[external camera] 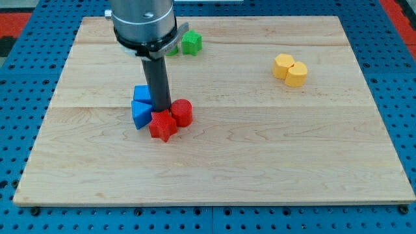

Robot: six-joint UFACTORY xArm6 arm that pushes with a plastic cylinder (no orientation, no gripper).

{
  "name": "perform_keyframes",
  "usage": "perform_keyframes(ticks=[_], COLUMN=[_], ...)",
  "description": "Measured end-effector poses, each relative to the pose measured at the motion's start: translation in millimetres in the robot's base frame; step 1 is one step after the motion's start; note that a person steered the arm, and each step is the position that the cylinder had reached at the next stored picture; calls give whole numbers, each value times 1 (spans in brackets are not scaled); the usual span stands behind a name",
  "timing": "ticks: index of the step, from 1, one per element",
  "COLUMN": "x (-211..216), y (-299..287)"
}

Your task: Push the red star along with the red circle to the up

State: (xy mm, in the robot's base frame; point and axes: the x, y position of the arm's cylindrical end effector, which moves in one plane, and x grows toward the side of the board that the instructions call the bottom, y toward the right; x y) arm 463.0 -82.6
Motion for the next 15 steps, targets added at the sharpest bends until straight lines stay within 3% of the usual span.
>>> perform_keyframes(ticks=[1,3,5,6,10,15], x=[27,46,101,105,29,10], y=[-1,-70,-56,-38,7,50])
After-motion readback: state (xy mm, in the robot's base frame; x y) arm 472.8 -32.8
